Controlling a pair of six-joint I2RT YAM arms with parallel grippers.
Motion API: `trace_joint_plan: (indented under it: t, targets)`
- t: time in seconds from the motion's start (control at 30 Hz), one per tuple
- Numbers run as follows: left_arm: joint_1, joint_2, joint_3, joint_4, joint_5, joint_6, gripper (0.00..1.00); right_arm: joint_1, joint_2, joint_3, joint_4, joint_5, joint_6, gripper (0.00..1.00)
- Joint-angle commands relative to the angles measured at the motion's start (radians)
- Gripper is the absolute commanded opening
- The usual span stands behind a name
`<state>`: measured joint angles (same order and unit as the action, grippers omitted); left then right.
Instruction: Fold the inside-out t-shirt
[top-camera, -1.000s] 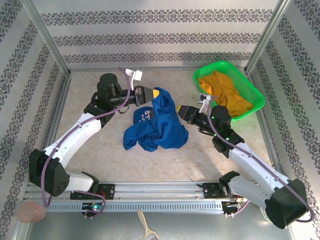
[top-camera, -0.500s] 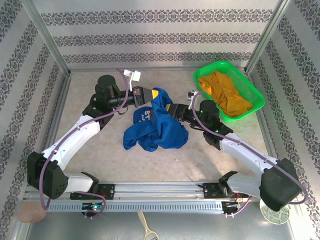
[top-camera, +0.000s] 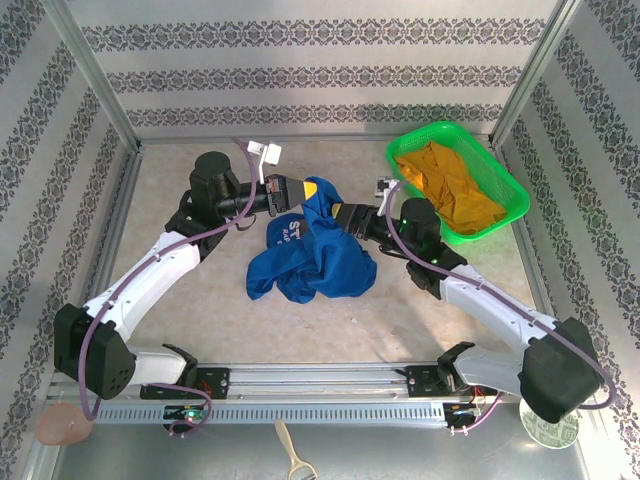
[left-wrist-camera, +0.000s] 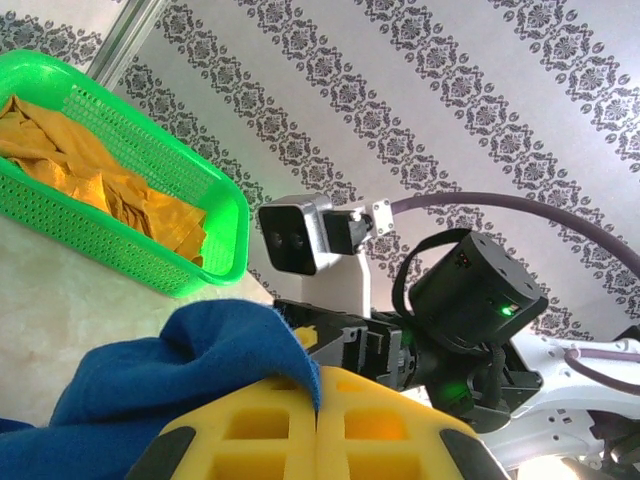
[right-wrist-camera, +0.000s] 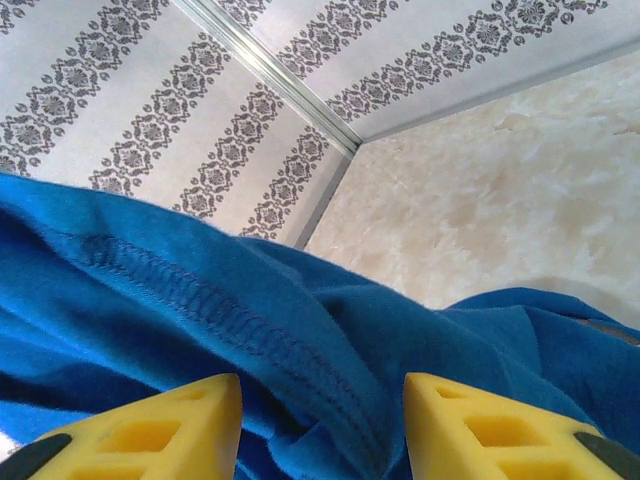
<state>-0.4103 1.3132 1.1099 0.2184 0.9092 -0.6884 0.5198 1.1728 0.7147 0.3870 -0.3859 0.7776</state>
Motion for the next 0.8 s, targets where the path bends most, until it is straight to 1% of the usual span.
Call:
trace_joint_plan:
  t: [0.0, 0.03, 0.07, 0.1, 0.17, 0.2, 0.33, 0.37, 0.4, 0.47, 0.57, 0.77]
  targets:
    - [0.01, -0.031, 0.004, 0.067, 0.023, -0.017, 0.0, 0.004, 0.032, 0.025, 0.038, -0.007, -0.014, 0.47]
    - [0.01, -0.031, 0.003, 0.071, 0.023, -0.021, 0.0, 0.004, 0.042, 0.025, 0.042, -0.005, -0.01, 0.46]
    - [0.01, -0.031, 0.001, 0.074, 0.024, -0.021, 0.0, 0.003, 0.051, 0.025, 0.054, -0.007, -0.008, 0.43]
    - [0.01, -0.032, 0.002, 0.069, 0.021, -0.019, 0.0, 0.003, 0.056, 0.028, 0.059, -0.01, -0.008, 0.37]
    - [0.011, -0.034, -0.002, 0.029, -0.004, 0.009, 0.0, -0.005, 0.053, 0.054, 0.038, -0.027, -0.013, 0.09]
    - [0.013, -0.031, -0.001, -0.004, -0.023, 0.028, 0.0, -0.011, 0.045, 0.077, 0.016, -0.033, -0.021, 0.0]
    - [0.055, -0.002, 0.014, -0.204, -0.196, 0.146, 0.0, -0.062, -0.03, 0.217, -0.179, -0.079, -0.061, 0.0]
    - [0.075, 0.013, 0.018, -0.237, -0.239, 0.154, 0.0, -0.072, -0.052, 0.26, -0.222, -0.096, -0.057, 0.0]
    - [0.094, 0.027, 0.02, -0.24, -0.255, 0.15, 0.0, -0.075, -0.07, 0.295, -0.251, -0.111, -0.049, 0.0]
    - [0.112, 0.048, 0.026, -0.229, -0.26, 0.139, 0.0, -0.062, -0.103, 0.369, -0.314, -0.117, -0.041, 0.0]
    - [0.112, 0.058, 0.042, -0.193, -0.232, 0.121, 0.0, -0.042, -0.112, 0.415, -0.37, -0.112, -0.042, 0.0]
    - [0.113, 0.043, 0.058, -0.168, -0.202, 0.117, 0.0, -0.045, -0.092, 0.356, -0.39, -0.065, -0.045, 0.0]
